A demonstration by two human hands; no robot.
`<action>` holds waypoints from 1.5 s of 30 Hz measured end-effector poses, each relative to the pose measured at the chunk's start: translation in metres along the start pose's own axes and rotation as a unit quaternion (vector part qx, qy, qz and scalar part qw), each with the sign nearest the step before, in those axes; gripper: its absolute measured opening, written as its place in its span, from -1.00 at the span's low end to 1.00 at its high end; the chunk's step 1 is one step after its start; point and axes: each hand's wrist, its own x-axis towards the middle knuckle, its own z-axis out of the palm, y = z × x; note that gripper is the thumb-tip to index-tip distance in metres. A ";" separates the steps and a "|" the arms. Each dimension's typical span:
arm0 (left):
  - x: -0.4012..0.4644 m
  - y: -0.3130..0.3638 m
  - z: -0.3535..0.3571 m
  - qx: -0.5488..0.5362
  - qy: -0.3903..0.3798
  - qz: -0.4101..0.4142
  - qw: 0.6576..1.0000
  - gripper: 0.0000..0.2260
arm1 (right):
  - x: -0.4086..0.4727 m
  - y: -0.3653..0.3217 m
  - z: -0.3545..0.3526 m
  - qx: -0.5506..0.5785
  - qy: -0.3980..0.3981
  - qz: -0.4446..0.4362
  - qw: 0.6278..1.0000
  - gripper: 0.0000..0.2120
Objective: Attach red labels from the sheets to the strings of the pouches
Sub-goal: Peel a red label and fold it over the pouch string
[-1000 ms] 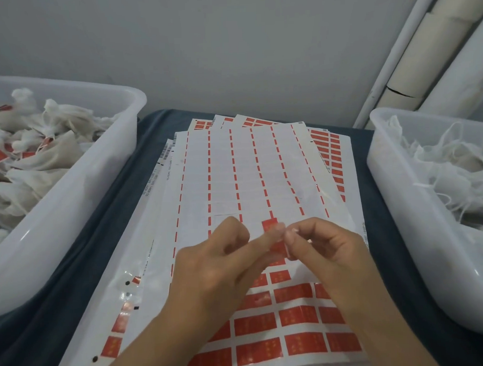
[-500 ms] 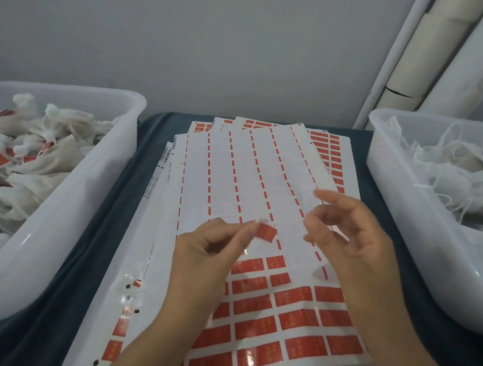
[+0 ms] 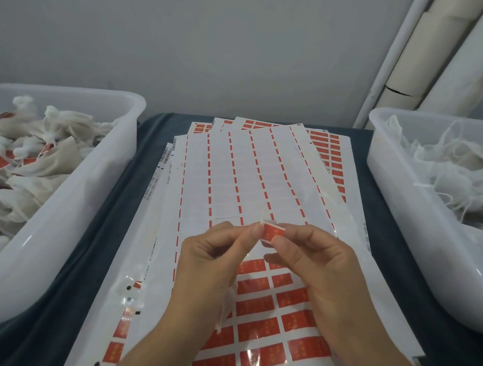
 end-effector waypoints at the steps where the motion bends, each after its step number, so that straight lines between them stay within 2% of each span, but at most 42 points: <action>1: 0.000 0.001 0.000 -0.006 -0.004 -0.007 1.000 -0.81 | 0.000 0.000 0.000 0.008 -0.001 0.002 1.000 -0.61; 6: -0.001 0.002 0.000 -0.022 -0.013 -0.031 0.999 -0.81 | 0.002 0.002 -0.002 0.037 -0.002 0.008 0.999 -0.66; 13: -0.002 0.005 0.002 -0.041 -0.040 -0.011 0.998 -0.86 | 0.001 -0.001 -0.003 0.048 0.007 -0.004 0.999 -0.69; 21: -0.002 0.003 0.001 0.000 -0.028 0.000 1.000 -0.87 | 0.000 -0.003 -0.003 0.014 0.013 -0.032 0.999 -0.74; 36: -0.002 0.001 0.001 -0.010 -0.031 0.005 0.999 -0.86 | 0.001 -0.003 -0.003 0.015 0.008 -0.052 0.999 -0.77; 45: -0.002 -0.005 0.002 -0.057 -0.020 -0.047 0.997 -0.82 | -0.002 0.000 0.004 0.027 0.000 -0.038 0.999 -0.73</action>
